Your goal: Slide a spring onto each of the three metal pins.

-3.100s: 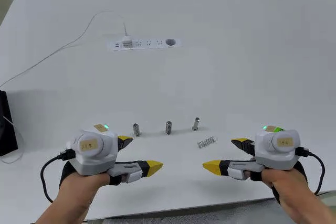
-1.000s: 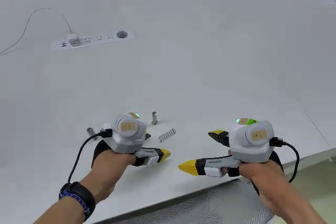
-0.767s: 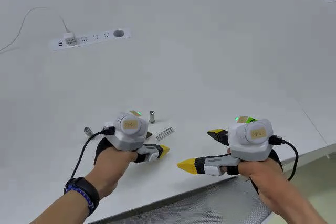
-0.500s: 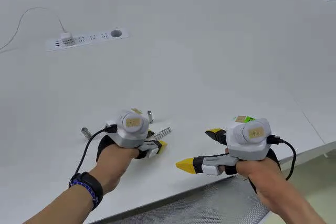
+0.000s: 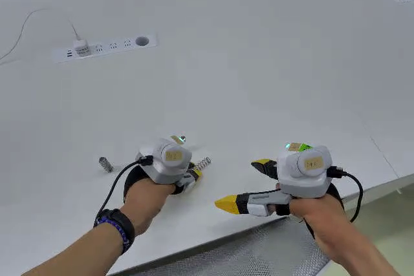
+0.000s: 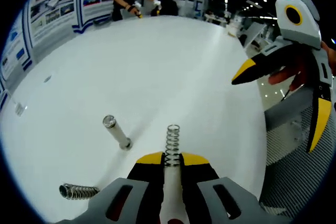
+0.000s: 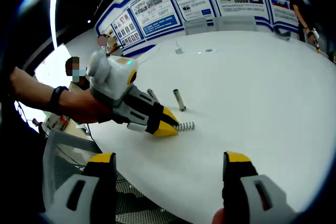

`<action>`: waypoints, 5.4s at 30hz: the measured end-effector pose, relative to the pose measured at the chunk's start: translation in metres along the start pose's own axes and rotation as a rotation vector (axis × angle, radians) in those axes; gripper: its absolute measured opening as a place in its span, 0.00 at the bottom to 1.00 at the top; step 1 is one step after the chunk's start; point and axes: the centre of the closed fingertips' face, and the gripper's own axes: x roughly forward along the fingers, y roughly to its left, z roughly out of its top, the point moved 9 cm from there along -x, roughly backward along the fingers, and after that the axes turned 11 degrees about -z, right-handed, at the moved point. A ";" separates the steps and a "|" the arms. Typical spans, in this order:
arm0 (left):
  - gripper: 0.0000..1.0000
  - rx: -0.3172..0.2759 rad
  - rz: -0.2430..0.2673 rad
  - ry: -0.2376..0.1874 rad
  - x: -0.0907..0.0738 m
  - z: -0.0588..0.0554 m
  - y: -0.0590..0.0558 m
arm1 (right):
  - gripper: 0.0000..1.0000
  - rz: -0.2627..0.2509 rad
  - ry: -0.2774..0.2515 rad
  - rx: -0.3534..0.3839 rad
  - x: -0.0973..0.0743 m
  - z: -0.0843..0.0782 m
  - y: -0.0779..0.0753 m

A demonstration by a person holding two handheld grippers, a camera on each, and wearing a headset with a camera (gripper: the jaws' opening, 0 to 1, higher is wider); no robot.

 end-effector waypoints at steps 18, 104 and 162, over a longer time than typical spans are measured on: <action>0.11 -0.052 -0.027 0.004 -0.026 -0.024 -0.013 | 0.84 0.020 0.005 -0.005 0.001 -0.001 0.005; 0.11 0.009 -0.012 -0.147 -0.143 -0.011 -0.062 | 0.30 0.459 0.001 0.298 0.041 0.052 0.074; 0.10 0.144 -0.342 -0.217 -0.139 0.013 -0.068 | 0.14 0.537 0.156 -0.545 0.002 0.097 0.088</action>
